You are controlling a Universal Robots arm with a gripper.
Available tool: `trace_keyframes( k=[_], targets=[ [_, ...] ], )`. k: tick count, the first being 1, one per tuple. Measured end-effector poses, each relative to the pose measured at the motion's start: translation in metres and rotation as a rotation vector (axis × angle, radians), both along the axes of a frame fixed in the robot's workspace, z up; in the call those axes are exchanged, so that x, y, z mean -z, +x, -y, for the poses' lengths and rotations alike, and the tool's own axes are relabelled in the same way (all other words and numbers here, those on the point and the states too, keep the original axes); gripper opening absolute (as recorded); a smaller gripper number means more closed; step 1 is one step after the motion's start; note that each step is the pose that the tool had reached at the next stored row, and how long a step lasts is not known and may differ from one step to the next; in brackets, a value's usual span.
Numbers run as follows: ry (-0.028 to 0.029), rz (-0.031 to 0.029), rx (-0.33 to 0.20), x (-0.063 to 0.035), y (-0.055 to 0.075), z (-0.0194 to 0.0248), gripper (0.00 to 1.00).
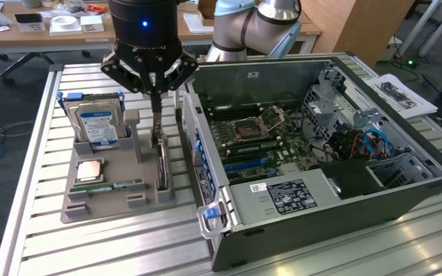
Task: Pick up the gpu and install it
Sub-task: 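Pick up the gpu and move the gpu toward the slot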
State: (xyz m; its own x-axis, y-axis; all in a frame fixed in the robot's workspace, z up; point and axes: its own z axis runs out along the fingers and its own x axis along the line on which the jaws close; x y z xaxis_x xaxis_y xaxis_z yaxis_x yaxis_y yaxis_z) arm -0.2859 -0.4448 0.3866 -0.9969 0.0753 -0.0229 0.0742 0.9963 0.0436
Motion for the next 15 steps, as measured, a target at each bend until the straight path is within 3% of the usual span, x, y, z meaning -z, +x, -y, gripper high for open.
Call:
trace_keyframes(
  k=[13,15],
  targets=[
    [0.0000,0.0001,0.000,0.0000,0.0000,0.0000,0.11],
    [-0.0001,0.0001,0.000,0.0000,0.0000,0.0000,0.24]
  ],
)
